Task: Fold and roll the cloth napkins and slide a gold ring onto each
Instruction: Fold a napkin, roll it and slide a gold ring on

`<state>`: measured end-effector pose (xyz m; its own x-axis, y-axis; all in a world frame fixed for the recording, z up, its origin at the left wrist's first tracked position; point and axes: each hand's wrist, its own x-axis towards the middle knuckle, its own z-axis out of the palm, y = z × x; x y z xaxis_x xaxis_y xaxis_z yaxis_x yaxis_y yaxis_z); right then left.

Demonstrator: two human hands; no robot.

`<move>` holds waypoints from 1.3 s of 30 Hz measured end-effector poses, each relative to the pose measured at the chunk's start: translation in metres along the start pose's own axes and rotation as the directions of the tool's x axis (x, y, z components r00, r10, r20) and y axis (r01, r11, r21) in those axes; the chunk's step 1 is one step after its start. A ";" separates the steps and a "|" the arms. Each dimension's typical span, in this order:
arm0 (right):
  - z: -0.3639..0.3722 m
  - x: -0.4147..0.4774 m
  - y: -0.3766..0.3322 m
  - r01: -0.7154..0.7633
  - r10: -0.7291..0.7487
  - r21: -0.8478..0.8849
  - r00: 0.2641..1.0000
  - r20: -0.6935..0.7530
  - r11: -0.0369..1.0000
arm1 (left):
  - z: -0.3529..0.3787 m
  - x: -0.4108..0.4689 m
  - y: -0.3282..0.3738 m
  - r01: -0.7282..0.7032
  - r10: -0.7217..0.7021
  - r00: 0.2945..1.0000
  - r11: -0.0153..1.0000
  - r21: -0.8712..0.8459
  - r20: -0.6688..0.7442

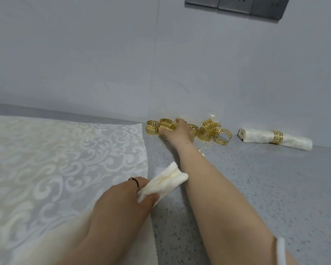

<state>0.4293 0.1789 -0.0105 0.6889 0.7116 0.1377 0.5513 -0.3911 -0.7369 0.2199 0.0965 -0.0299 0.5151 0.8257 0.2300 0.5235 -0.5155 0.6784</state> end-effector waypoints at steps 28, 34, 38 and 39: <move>-0.106 -0.164 0.030 -0.303 0.153 0.670 0.949 0.275 0.677 | -0.002 -0.007 0.007 -0.104 0.099 0.994 0.990 -0.098 -0.052; -0.125 -0.246 0.059 -0.336 0.146 0.772 0.940 0.308 0.539 | 0.006 -0.031 0.030 -0.292 0.292 0.956 0.956 0.031 0.002; -0.128 -0.259 0.063 -0.224 0.123 0.853 0.974 0.188 0.471 | 0.004 -0.051 0.045 -0.354 0.353 0.935 0.934 0.053 0.016; -0.128 -0.259 0.062 -0.209 0.104 0.854 0.978 0.181 0.476 | 0.005 -0.055 0.048 -0.376 0.375 0.927 0.925 0.058 0.022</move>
<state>0.3454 -0.1042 -0.0074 0.6460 0.7608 -0.0616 -0.2830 0.1638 -0.9450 0.2205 0.0256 -0.0138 0.6883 0.5670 0.4525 0.3300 -0.8003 0.5006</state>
